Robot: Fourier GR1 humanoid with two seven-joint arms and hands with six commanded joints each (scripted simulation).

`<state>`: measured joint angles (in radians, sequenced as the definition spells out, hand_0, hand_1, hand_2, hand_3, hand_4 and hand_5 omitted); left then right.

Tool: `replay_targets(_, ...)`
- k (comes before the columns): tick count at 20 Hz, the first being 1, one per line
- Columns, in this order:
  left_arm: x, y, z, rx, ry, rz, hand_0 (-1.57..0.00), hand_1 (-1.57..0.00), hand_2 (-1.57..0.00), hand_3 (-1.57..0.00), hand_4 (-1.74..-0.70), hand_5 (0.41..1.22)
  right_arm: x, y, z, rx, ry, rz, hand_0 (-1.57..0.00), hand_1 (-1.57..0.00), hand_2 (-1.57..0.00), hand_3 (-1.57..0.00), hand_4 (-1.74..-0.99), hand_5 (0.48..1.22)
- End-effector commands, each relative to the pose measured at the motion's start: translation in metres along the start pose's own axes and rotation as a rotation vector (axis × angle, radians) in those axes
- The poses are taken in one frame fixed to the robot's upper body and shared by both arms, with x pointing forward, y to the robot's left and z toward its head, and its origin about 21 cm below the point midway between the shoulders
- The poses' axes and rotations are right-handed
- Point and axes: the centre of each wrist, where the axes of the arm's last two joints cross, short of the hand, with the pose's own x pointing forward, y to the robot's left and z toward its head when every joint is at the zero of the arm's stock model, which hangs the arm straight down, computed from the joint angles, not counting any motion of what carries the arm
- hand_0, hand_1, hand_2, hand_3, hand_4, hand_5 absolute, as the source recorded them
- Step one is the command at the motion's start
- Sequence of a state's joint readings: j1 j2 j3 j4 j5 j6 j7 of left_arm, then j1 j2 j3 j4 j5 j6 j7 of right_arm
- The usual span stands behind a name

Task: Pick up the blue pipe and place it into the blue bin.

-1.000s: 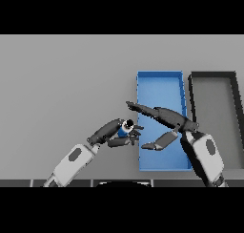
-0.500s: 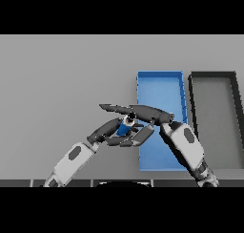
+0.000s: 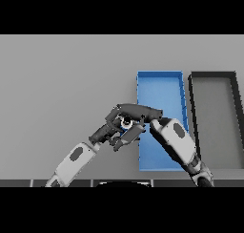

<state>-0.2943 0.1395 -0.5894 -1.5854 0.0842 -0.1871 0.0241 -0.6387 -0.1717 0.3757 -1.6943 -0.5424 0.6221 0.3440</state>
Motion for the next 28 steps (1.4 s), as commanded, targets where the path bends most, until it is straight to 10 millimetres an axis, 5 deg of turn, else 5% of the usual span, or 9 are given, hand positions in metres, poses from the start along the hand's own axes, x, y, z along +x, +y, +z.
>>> replay_targets(1,0.0,-0.002,0.003,-0.002,-0.027,0.023,-1.57,-1.56,-1.57,-1.42,-1.71,1.221,-0.001,0.001,-0.002,0.005,-0.014,0.0,-1.28,-1.29,-1.29,-1.22,-1.457,0.848)
replay_targets(5,-0.002,0.004,0.004,-0.005,-0.025,-0.001,-1.57,-1.57,-1.57,-1.51,-1.73,1.221,0.001,0.005,-0.002,0.028,-0.015,0.07,-1.45,-1.45,-1.46,-1.43,-1.436,1.068)
replay_targets(9,0.001,0.006,0.001,-0.02,-0.016,0.01,-1.57,-1.57,-1.57,-1.55,-1.73,1.221,0.0,0.006,-0.003,0.025,-0.054,0.018,-1.52,-1.52,-1.52,-1.51,-1.47,1.158)
replay_targets(10,0.001,0.007,0.001,-0.015,-0.037,0.006,-1.57,-1.57,-1.57,-1.44,-1.72,1.221,0.002,0.008,-0.004,0.023,-0.058,0.012,-1.53,-1.53,-1.53,-1.52,-1.475,1.171)
replay_targets(11,0.001,0.007,0.003,-0.012,-0.039,-0.011,-1.57,-1.51,-1.46,-1.47,-1.66,1.221,0.004,0.005,0.001,0.017,-0.057,0.014,-1.54,-1.54,-1.54,-1.53,-1.478,1.181)
replay_targets(13,0.002,0.01,0.007,-0.027,-0.027,-0.059,-1.05,-0.99,-0.95,-0.96,-1.43,1.221,0.005,0.009,-0.002,0.009,-0.06,0.026,-1.55,-1.55,-1.55,-1.55,-1.483,1.195)
replay_targets(16,-0.001,0.012,0.008,-0.072,-0.025,-0.112,-0.53,-0.51,-0.49,-0.49,-1.14,1.221,0.007,0.011,-0.001,-0.001,-0.045,0.024,-1.56,-1.56,-1.56,-1.56,-1.486,1.208)
replay_targets(22,0.001,0.012,0.002,-0.043,-0.006,-0.161,-0.14,-0.13,-0.13,-0.13,-0.88,0.781,0.006,0.01,0.002,-0.025,-0.016,0.031,-1.57,-1.57,-1.57,-1.57,-1.488,1.218)
replay_targets(28,-0.01,0.008,0.009,-0.001,0.088,-0.064,-0.04,-0.03,-0.03,-0.03,-0.89,0.625,0.005,0.01,0.001,-0.036,-0.041,-0.009,-1.57,-1.57,-1.57,-1.57,-1.489,1.22)
